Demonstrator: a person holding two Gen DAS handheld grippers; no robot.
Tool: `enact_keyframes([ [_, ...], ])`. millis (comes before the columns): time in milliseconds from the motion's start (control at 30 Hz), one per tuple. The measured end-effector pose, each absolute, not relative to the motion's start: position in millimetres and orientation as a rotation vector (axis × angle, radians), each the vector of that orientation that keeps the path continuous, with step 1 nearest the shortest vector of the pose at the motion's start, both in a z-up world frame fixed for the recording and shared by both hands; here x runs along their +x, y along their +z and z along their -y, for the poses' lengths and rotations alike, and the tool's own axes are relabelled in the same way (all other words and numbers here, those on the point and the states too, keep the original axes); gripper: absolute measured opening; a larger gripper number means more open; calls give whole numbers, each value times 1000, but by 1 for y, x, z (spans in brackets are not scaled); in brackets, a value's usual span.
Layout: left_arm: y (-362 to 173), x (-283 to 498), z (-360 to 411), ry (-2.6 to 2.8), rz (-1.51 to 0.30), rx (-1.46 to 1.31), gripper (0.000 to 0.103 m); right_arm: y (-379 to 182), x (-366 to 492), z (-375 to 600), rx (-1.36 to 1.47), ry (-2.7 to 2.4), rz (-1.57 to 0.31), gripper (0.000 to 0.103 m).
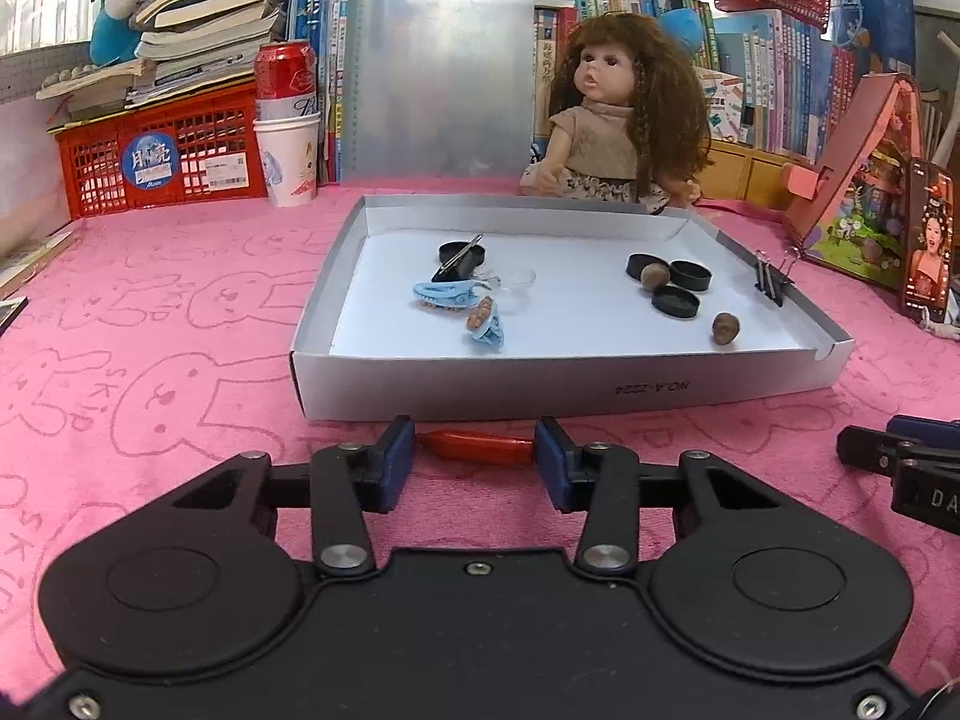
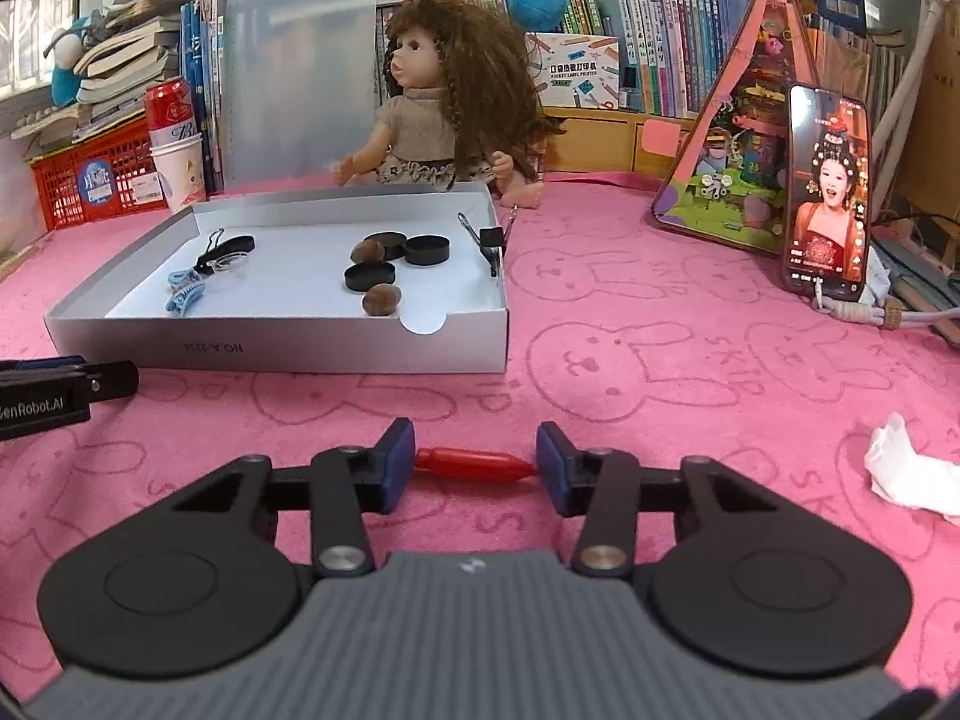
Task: Organize rigid objects
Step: 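Grasp the red-handled tool with the right tool while the left tool grasps the red crayon, then carry the red-handled tool with the right tool while the left tool carries the crayon over the tray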
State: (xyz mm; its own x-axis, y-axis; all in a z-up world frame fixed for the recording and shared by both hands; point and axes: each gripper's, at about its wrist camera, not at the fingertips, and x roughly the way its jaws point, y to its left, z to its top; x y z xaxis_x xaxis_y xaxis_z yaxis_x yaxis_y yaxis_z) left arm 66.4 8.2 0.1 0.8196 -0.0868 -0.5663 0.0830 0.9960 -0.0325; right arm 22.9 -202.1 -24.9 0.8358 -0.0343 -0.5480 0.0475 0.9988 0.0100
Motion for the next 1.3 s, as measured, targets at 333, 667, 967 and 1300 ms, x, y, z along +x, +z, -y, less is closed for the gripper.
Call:
enact_keyframes([
  [333, 21, 61, -3, -133, -573, 8, 42, -6, 27, 202, 6, -9, -545, 49],
  [667, 56, 75, -1, -168, -517, -11, 42, 26, 49, 200, 12, 61, -496, 49],
  [967, 73, 96, 2, -185, -516, -15, 42, 44, 69, 195, 20, 100, -476, 50],
  [1300, 77, 128, -3, -167, -543, -22, 42, 51, 103, 196, 58, 126, -514, 50],
])
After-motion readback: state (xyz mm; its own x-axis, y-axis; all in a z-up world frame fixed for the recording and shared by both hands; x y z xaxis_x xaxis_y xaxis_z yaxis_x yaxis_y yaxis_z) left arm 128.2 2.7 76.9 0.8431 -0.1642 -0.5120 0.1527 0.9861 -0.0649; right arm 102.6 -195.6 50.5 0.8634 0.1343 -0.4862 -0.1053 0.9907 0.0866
